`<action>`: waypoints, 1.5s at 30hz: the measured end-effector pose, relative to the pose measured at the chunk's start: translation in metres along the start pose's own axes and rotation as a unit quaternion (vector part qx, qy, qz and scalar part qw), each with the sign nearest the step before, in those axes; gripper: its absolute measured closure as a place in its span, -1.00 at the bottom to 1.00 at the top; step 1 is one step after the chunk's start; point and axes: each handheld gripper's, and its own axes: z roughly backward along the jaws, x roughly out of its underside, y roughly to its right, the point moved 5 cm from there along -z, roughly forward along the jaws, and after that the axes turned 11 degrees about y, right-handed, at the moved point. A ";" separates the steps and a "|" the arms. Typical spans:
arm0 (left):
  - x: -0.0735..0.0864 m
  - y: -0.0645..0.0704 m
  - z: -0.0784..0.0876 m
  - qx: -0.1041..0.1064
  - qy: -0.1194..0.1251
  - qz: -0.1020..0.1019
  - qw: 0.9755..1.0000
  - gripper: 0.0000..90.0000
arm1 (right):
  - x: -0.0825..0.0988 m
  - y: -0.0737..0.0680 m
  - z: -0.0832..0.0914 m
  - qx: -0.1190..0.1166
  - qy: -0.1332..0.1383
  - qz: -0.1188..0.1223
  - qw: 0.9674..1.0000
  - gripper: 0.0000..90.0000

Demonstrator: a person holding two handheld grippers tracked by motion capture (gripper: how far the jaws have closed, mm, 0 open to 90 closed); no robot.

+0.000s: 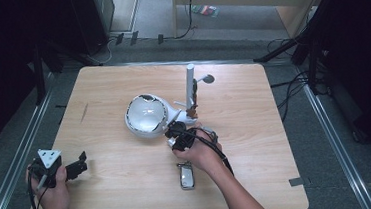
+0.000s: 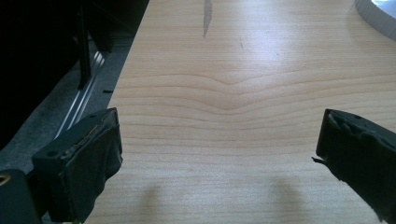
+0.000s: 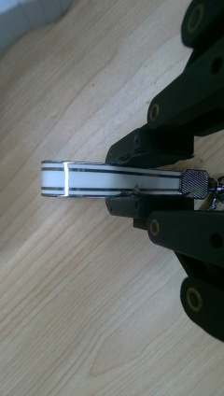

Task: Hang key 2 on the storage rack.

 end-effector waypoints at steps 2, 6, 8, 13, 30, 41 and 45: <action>0.000 0.000 0.000 0.001 0.000 0.000 1.000 -0.99 | -0.001 0.000 0.002 0.000 0.007 0.000 1.000 0.71; 0.000 0.000 0.000 0.000 0.000 -0.001 1.000 -0.99 | -0.003 0.002 0.015 -0.001 0.035 -0.014 0.999 0.71; 0.000 0.000 0.000 0.000 -0.001 -0.002 1.000 -0.99 | -0.003 0.003 0.020 0.001 0.048 -0.016 0.999 0.71; 0.000 0.000 0.000 0.000 -0.001 -0.002 1.000 -0.99 | -0.003 0.005 0.031 0.006 0.074 -0.020 0.997 0.71; 0.000 0.000 0.000 -0.001 -0.001 -0.003 1.000 -0.99 | -0.004 0.018 0.078 0.032 0.219 -0.035 0.975 0.71; 0.000 0.000 0.000 0.000 0.000 -0.001 1.000 -0.99 | -0.010 0.023 0.096 0.032 0.292 -0.037 0.955 0.71; 0.000 0.000 0.000 -0.001 0.000 -0.001 1.000 -0.99 | -0.012 0.028 0.100 0.027 0.310 -0.046 0.949 0.71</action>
